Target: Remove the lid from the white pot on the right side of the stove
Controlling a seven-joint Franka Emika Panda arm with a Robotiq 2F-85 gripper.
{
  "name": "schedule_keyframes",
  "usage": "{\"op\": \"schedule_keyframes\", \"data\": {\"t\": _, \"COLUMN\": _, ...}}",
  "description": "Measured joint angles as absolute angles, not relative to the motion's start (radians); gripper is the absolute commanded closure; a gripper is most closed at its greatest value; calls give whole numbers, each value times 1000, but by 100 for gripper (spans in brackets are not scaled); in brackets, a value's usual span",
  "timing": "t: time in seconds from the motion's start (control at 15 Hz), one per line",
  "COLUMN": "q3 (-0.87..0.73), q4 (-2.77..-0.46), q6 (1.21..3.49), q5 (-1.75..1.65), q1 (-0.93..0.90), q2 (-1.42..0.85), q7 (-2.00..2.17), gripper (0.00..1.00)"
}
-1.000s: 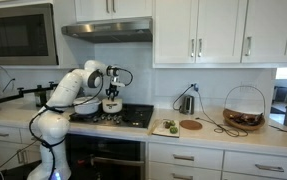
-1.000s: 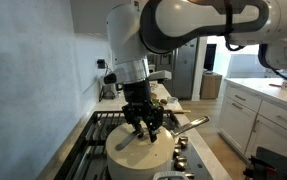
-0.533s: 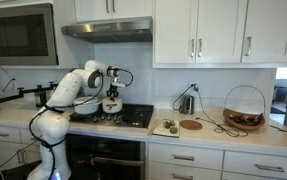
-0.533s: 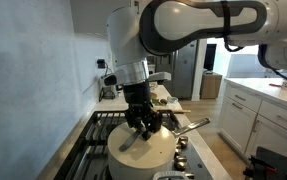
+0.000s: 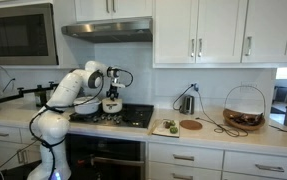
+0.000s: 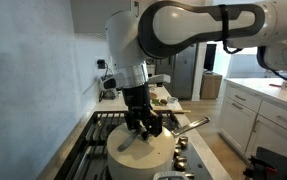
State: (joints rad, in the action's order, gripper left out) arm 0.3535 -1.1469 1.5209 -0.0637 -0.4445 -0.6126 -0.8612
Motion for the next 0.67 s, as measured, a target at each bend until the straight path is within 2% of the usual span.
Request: {"op": "schedule_keyframes", "data": {"t": 0.67, "q3": 339, "q4": -1007, "q6": 1455, "q5": -157, "q1": -484, "q2": -624, "q7": -861, "gripper": 100}}
